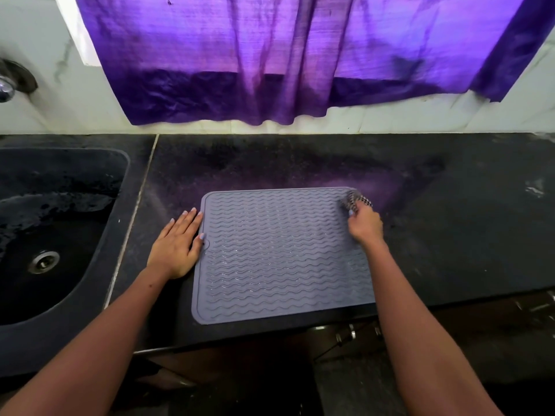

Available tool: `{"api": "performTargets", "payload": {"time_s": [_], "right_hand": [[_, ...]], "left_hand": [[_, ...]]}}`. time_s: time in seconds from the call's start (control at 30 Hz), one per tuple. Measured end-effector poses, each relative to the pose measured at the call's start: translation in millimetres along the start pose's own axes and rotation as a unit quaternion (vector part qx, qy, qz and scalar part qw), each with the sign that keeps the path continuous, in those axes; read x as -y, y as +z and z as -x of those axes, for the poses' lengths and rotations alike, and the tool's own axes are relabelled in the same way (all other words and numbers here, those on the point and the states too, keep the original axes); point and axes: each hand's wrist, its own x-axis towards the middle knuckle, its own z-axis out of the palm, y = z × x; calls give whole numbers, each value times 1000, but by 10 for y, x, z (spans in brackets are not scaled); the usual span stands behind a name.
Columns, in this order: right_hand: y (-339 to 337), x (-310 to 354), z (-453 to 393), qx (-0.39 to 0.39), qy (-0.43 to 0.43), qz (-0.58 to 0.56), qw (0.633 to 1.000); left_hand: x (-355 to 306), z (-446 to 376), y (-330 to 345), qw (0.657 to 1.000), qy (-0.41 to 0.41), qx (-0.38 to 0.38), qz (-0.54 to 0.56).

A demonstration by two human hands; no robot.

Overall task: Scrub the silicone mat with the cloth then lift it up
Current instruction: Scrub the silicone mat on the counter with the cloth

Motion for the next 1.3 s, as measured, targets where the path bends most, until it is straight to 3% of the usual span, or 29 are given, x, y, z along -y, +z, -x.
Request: {"api": "performTargets", "payload": {"time_s": [0.1,0.2,0.33,0.4,0.47,0.5,0.57,0.73,0.8,1.0,1.1,1.2,1.3], "right_hand": [[227,-89,48,41,-76,68,994],[197,-125,-9,75,-84,41,993],[-21,-167,-94,89,-29,-156,983],[-156,-121,-119,82,31,-302,949],[-236,-25,-127,34,107,-329,938],[-220,29,-105,2,133,-318,939],[-159,168,73,-48,107,-207,971],[308,322,452,24,-50,-6,998],[350,286,400,46,-68,56,995],[292,271,348,82,-69,44,993],[174,307,208,93,16,-111,989],[-19,424,115,63,98,-246,962],[13,699,340,29,48,-177,983]], "left_hand": [[22,-8,13,1000,2,-1,-1],[11,-7,18,1000,2,0,-1],[2,-2,7,1000,-4,-2,1],[-7,4,6,1000,-5,4,1],[-17,9,-5,1000,-6,6,-1],[-20,8,-17,1000,-6,6,0],[-32,7,-30,1000,-6,11,2],[-26,22,-36,1000,-4,22,2],[-34,25,-31,1000,-2,22,-2],[-69,30,-55,999,-5,35,-7],[-77,37,-66,999,-9,37,-11],[-75,41,-86,999,-7,32,-3],[-73,43,-97,1000,-7,27,1]]}}
